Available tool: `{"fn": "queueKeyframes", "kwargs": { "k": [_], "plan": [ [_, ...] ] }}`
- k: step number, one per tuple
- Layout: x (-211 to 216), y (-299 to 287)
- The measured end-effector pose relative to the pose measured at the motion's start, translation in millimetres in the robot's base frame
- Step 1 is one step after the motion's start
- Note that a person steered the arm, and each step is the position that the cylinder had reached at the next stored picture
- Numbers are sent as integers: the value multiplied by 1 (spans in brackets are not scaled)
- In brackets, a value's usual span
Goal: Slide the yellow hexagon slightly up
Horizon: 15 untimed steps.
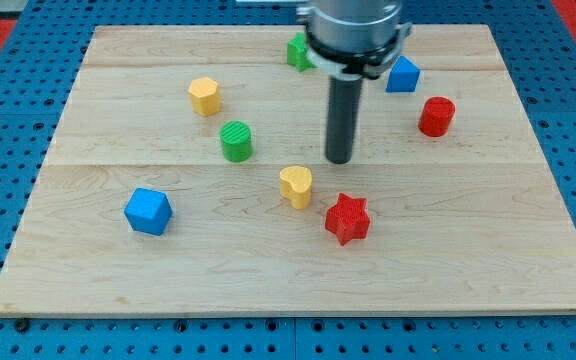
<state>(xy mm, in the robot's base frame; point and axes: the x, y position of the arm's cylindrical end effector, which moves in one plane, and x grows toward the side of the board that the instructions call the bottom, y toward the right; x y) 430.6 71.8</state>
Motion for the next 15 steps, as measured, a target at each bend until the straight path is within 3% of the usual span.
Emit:
{"fn": "queueKeyframes", "kwargs": {
  "k": [1, 2, 3, 4, 5, 7, 9, 11, 12, 13, 15],
  "plan": [
    [43, 71],
    [157, 43],
    [172, -101],
    [139, -248],
    [109, -343],
    [93, -239],
    [86, -236],
    [-88, -223],
    [-124, -200],
    [-106, -242],
    [-64, -176]
  ]
}}
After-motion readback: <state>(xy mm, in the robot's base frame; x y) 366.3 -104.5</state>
